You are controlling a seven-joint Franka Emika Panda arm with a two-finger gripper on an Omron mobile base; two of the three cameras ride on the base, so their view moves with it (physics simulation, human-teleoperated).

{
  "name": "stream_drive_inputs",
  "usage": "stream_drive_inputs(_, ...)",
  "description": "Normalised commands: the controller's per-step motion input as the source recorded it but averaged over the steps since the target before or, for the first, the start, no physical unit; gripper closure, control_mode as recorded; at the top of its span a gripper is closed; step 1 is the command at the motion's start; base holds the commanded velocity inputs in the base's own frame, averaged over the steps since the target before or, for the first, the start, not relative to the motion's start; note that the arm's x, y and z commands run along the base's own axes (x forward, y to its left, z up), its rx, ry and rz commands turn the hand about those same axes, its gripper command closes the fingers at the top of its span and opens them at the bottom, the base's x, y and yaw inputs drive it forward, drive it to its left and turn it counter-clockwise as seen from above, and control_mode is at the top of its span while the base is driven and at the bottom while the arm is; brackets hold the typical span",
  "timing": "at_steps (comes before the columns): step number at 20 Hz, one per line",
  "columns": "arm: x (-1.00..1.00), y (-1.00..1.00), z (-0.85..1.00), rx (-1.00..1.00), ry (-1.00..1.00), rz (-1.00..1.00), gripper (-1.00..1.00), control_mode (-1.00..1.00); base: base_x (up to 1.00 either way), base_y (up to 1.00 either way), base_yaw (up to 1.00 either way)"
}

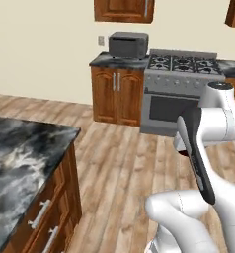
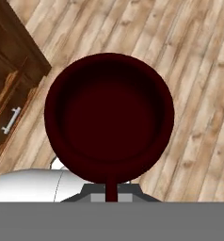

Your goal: Pick the strainer and mug and place them in the sink. Then turn on the water.

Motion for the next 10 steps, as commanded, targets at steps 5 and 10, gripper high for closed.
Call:
stream_drive_inputs(5,0.0,0.0,0.0,0.0,0.0,0.0,1.0,1.0,0.06,0.02,-0.85)
stream_drive_inputs(10,0.0,0.0,0.0,0.0,0.0,0.0,1.0,1.0,0.14,0.04,-0.83)
